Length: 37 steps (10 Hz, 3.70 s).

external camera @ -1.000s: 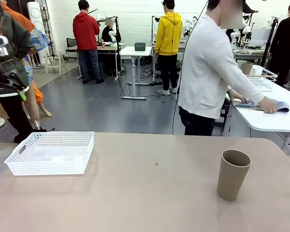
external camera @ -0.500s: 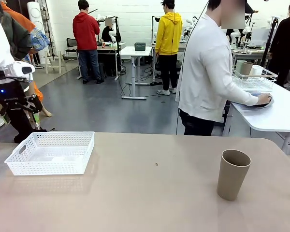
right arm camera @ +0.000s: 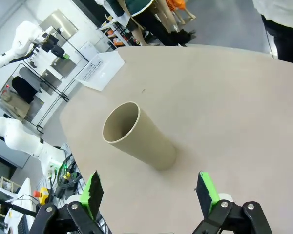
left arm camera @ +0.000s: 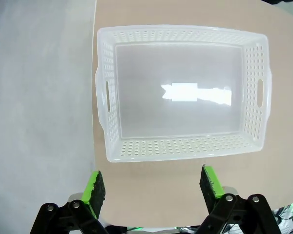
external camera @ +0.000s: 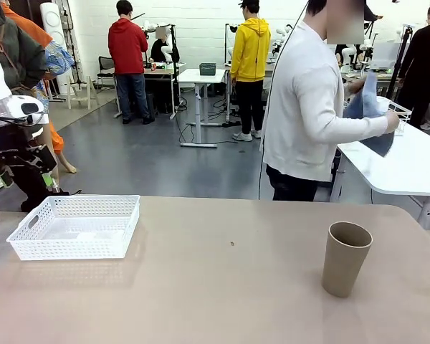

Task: Clean and organize the cups into the basket.
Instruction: Pick up the Organizing basket and move it to the center of the table, then pick up the Reusable plastic cup from the right side of the table and place it inside the Organizing basket.

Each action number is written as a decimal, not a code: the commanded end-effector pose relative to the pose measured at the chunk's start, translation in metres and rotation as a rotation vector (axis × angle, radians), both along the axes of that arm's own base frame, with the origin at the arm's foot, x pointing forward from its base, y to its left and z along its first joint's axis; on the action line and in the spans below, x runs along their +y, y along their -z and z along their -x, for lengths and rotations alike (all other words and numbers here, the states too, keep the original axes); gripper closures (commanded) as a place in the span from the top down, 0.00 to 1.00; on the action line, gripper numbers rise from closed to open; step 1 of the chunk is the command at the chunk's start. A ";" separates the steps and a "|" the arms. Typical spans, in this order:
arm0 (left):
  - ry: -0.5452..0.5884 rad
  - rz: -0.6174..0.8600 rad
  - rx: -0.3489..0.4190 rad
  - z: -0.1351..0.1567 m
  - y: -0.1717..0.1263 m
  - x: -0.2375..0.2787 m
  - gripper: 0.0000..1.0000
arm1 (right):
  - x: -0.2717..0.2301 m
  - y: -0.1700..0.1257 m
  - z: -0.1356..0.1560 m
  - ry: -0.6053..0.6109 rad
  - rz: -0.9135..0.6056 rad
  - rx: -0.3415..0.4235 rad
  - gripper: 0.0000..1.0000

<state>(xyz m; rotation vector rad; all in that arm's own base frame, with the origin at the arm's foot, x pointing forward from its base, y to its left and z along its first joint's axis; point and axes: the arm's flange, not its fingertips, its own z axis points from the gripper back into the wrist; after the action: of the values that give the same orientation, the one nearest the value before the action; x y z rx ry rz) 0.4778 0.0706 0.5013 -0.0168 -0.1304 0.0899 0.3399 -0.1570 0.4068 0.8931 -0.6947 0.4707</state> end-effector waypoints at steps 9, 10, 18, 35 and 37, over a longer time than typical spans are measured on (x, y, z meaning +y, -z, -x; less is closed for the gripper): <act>0.023 0.009 0.016 -0.002 -0.002 0.029 1.00 | 0.066 0.061 -0.080 -0.344 0.468 -0.523 1.00; 0.023 0.009 0.016 -0.002 -0.002 0.029 1.00 | 0.069 0.069 -0.086 -0.317 0.478 -0.526 1.00; 0.023 0.009 0.016 -0.002 -0.002 0.029 1.00 | 0.066 0.068 -0.082 -0.299 0.475 -0.515 1.00; 0.060 -0.010 -0.024 -0.022 0.033 0.038 1.00 | 0.117 0.129 -0.141 -0.741 0.103 -0.599 1.00; 0.055 -0.010 -0.016 -0.026 0.036 0.035 1.00 | 0.124 0.132 -0.140 -0.779 0.089 -0.583 1.00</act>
<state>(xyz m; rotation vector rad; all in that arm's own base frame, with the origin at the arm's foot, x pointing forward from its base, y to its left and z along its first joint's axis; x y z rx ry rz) 0.4979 0.1070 0.4658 -0.0201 -0.1405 0.0266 0.4765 -0.0318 0.2739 0.9183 -0.8318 1.4507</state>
